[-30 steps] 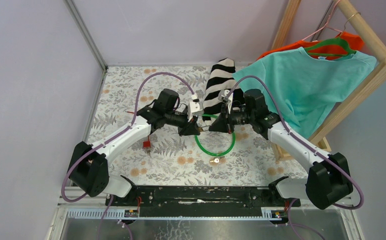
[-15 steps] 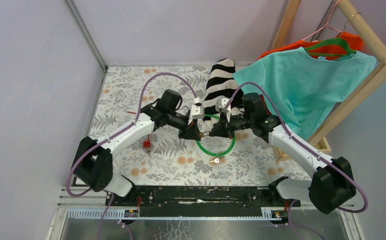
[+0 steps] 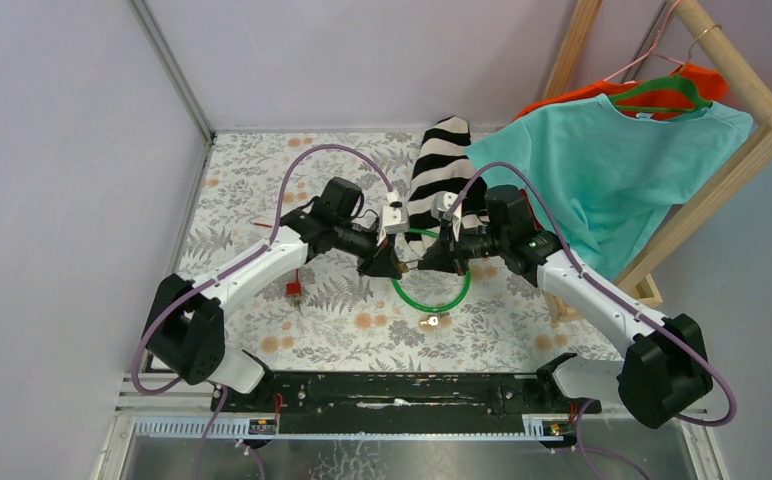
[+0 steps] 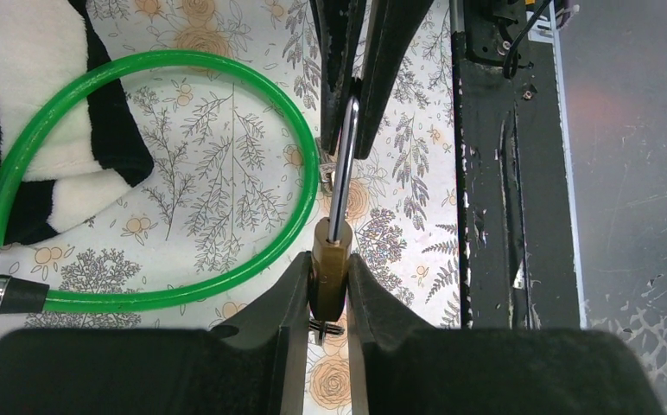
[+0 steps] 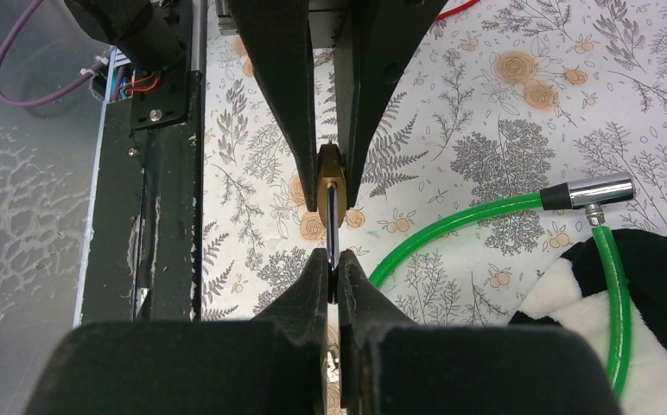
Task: Lock with the key
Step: Lock the lock.
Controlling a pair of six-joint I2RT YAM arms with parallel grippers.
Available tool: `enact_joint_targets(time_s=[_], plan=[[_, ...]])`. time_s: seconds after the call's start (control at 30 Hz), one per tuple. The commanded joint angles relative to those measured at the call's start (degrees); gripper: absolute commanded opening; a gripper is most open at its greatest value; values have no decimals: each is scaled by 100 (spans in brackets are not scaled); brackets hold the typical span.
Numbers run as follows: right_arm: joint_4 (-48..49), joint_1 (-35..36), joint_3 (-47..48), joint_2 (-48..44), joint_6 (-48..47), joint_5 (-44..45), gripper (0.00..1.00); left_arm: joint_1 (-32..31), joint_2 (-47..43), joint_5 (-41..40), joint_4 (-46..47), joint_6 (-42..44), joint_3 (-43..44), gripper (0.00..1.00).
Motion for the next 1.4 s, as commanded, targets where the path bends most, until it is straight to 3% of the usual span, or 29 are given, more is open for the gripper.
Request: enact_joint_targets(time_s=[0.0,0.53,0.8,1.0,1.13,1.23,1.37], plan=[[727,284,-115,84,365,-248,0,-160,-153,346,1484,-365,274,0],[1509,509,-513,245,960,-378,0,-185,-163,279,2028,-942,451,0],[1309,146,-362,76,869,-320,0,-79,-356,537,1679,-492,239,2],[967,-92,-257,-115,564,-475,0,156,-710,581,1594,-287,-60,21],[803,-185,-179,-160,436,-549,0,247,-869,330,1598,-424,-93,54],[830,-264,-177,-212,509,-597,0,293,-998,164,1605,-471,-150,71],[873,-414,-163,-286,624,-644,0,340,-1128,116,1348,-294,-173,80]])
